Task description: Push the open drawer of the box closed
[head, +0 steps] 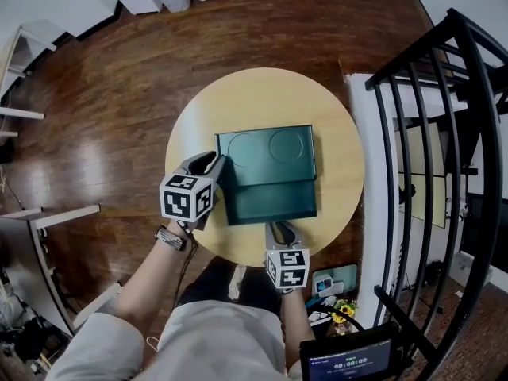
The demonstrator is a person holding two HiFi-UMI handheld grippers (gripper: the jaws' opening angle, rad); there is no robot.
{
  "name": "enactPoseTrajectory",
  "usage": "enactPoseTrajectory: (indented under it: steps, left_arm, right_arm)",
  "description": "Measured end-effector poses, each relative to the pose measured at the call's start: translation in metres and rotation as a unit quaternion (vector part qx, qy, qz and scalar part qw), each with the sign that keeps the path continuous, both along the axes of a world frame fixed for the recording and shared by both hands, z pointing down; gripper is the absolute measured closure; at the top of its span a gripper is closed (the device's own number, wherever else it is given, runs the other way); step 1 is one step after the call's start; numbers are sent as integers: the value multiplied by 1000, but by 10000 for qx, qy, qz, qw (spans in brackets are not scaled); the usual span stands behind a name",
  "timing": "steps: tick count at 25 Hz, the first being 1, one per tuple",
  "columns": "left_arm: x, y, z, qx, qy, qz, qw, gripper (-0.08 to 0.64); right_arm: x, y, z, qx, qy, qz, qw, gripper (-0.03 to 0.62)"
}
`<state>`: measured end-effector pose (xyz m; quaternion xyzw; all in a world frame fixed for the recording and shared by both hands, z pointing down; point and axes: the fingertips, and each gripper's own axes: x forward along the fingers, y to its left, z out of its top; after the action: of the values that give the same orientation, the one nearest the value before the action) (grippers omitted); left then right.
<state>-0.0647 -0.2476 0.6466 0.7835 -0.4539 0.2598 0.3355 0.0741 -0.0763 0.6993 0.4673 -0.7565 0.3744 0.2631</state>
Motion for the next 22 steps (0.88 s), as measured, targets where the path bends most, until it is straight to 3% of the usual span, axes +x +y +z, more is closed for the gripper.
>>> enactPoseTrajectory:
  steps: [22]
  left_arm:
    - [2, 3, -3, -55, 94, -17, 9999, 456]
  right_arm:
    - [-6, -44, -12, 341, -96, -39, 9994, 508]
